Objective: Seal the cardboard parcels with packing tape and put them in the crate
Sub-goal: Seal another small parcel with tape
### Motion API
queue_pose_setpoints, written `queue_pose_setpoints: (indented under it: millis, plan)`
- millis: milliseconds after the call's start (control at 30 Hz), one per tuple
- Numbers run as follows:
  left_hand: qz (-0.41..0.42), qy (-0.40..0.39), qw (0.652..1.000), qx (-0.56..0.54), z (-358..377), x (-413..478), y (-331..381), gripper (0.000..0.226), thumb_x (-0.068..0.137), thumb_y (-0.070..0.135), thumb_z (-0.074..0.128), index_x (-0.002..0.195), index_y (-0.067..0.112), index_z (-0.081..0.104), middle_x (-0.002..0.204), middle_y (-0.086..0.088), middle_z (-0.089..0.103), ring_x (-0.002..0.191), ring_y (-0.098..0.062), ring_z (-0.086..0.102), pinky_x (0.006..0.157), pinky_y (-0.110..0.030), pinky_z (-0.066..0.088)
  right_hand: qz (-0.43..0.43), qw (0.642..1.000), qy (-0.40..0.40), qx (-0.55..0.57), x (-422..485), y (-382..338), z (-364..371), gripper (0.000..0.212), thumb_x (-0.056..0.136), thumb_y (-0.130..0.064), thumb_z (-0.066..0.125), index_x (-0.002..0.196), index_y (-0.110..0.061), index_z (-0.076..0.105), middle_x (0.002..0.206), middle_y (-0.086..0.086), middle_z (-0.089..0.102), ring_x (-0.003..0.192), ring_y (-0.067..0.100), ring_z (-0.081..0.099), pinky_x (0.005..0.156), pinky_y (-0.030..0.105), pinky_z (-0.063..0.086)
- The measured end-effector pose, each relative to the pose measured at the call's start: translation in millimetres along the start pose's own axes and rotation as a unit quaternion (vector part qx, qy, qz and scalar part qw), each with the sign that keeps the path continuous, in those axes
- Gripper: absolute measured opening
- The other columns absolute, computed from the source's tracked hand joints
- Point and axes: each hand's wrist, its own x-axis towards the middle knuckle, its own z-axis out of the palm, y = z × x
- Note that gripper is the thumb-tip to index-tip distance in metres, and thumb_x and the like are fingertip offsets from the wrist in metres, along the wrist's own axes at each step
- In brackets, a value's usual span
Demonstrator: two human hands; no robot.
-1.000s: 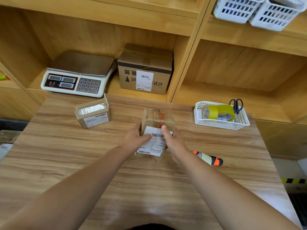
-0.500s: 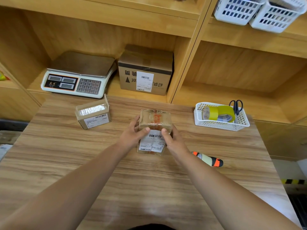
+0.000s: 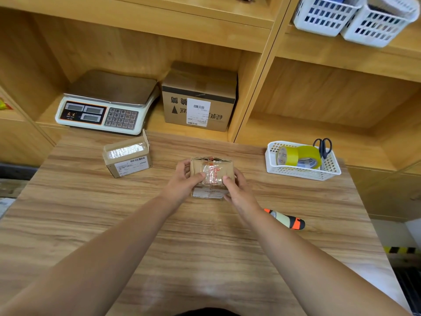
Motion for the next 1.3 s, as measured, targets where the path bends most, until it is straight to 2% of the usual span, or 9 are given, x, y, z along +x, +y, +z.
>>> queue_pose_setpoints:
  millis: [133,300,400,500,567,700,833,1067,1300]
  plan:
    - [-0.008,-0.028,0.999,0.029,-6,-1,0,0.072,0.086,0.022,0.068,0.144,0.022,0.026,0.137,0.003,0.047,0.117,-0.011,0.05,0.091,-0.018,0.043,-0.007,1.0,-0.017,-0.011,0,0,-1,0.039,0.088,-0.047,0.057,0.125,-0.05,0.046,0.125,-0.014,0.059,0.118,0.01,0.054,0.107,0.044,0.041]
    - [0.005,-0.093,0.986,0.139,-11,-3,-7,0.096,0.075,0.003,0.077,0.149,0.024,0.019,0.127,0.008,0.052,0.11,-0.003,0.053,0.071,-0.004,0.045,-0.02,0.998,-0.051,-0.038,-4,-4,-7,0.065,0.085,-0.032,0.07,0.141,-0.038,0.037,0.116,-0.018,0.061,0.114,0.008,0.056,0.106,0.039,0.043]
    - [0.014,-0.048,0.991,0.122,-14,0,-10,0.09,0.075,0.011,0.079,0.147,0.026,0.026,0.129,0.004,0.055,0.115,-0.01,0.055,0.081,-0.016,0.051,-0.015,0.997,-0.064,-0.046,-4,-10,-10,0.074,0.083,-0.033,0.072,0.144,-0.037,0.031,0.113,-0.018,0.06,0.104,-0.003,0.056,0.094,0.02,0.048]
    - [-0.01,0.008,0.998,0.054,-12,0,-2,0.061,0.085,0.018,0.069,0.138,0.022,0.038,0.112,0.006,0.061,0.098,-0.01,0.062,0.064,-0.018,0.052,-0.007,0.996,-0.071,-0.062,-4,-16,-12,0.072,0.089,-0.031,0.064,0.149,-0.031,0.024,0.128,-0.009,0.055,0.103,-0.005,0.052,0.074,0.005,0.042]
    - [-0.05,0.082,0.995,-0.032,-11,2,3,0.035,0.091,0.029,0.062,0.122,0.018,0.05,0.102,0.007,0.065,0.09,-0.011,0.062,0.064,-0.022,0.047,0.006,0.996,-0.059,-0.059,-4,-16,-12,0.07,0.091,-0.031,0.061,0.15,-0.026,0.023,0.145,-0.001,0.043,0.117,0.003,0.045,0.088,0.013,0.036]
    - [-0.142,0.175,0.957,-0.182,-16,4,7,0.031,0.094,0.045,0.052,0.098,0.015,0.061,0.085,-0.003,0.07,0.079,-0.02,0.068,0.065,-0.039,0.056,0.017,0.998,0.015,-0.054,-2,-4,-17,0.046,0.096,-0.034,0.052,0.141,-0.026,0.043,0.144,-0.004,0.045,0.131,0.014,0.041,0.106,0.029,0.032]
    - [-0.183,0.182,0.947,-0.19,-21,4,3,0.037,0.095,0.049,0.049,0.095,0.013,0.058,0.091,-0.011,0.069,0.081,-0.026,0.069,0.066,-0.044,0.058,0.03,0.999,0.011,0.0,-4,-1,-17,0.027,0.097,-0.029,0.052,0.123,-0.032,0.056,0.12,-0.005,0.064,0.108,0.014,0.062,0.082,0.025,0.046]
    - [-0.221,0.176,0.946,-0.162,-16,2,1,0.031,0.092,0.043,0.059,0.088,0.012,0.057,0.086,-0.011,0.065,0.075,-0.024,0.066,0.058,-0.036,0.055,0.005,0.999,0.026,0.021,-5,-3,-12,0.027,0.087,-0.009,0.066,0.107,-0.024,0.056,0.099,-0.003,0.061,0.085,0.008,0.061,0.084,0.035,0.055]
    - [-0.193,0.16,0.966,-0.065,-9,-1,4,0.058,0.096,0.038,0.054,0.147,0.036,0.027,0.104,-0.003,0.057,0.065,-0.017,0.056,0.06,-0.027,0.052,-0.029,0.997,0.069,-0.012,-7,-5,-12,0.018,0.084,-0.015,0.071,0.095,-0.016,0.057,0.09,-0.006,0.059,0.069,0.004,0.055,0.053,0.012,0.044]
